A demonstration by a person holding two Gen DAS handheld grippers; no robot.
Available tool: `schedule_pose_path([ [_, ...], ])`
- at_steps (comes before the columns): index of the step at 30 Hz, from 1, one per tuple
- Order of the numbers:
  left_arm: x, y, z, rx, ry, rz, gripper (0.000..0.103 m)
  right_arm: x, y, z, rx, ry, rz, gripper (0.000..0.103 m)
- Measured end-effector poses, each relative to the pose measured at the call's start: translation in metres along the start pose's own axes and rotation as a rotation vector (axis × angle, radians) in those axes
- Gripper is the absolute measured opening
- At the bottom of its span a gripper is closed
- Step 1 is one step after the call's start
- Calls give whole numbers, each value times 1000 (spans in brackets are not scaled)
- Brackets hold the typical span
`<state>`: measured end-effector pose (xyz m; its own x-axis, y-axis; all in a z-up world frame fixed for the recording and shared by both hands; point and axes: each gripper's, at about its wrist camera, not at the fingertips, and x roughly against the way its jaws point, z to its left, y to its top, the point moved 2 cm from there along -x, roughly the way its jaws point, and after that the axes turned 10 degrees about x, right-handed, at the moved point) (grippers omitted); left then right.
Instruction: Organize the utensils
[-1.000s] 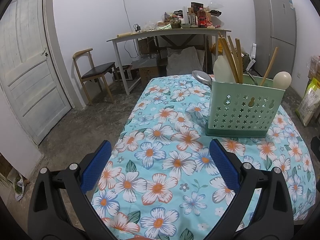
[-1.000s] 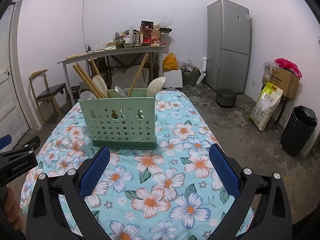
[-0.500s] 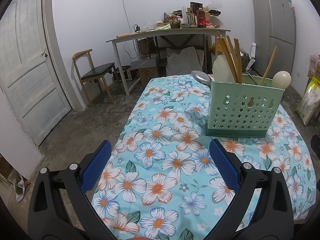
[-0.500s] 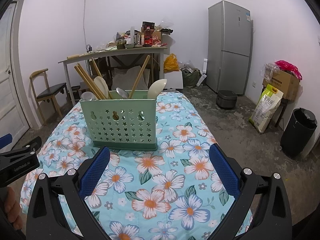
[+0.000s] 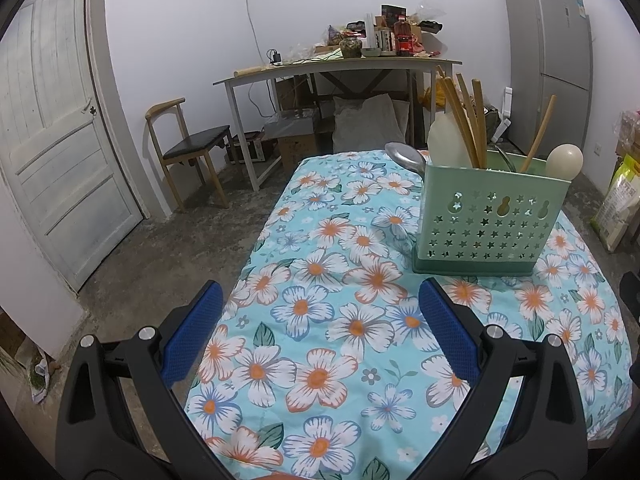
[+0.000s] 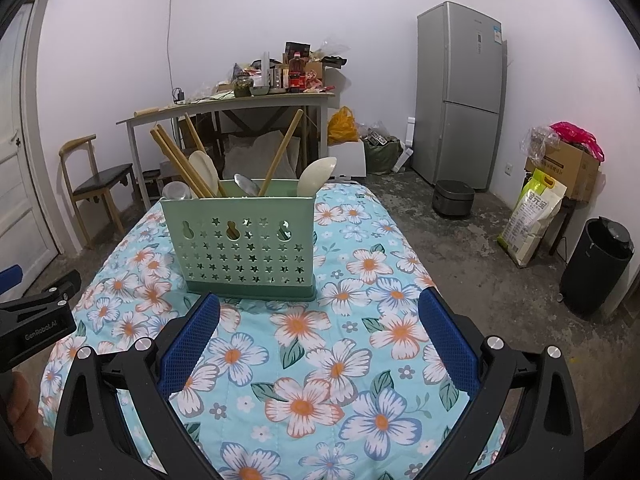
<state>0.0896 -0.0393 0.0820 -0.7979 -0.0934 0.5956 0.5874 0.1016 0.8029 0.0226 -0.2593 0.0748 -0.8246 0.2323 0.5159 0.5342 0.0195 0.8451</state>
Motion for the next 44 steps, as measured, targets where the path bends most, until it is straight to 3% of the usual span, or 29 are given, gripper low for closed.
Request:
schedule_pose_path([
  [44, -4, -3, 0, 8, -12, 24, 95, 0, 1, 6, 3, 6, 5, 97],
])
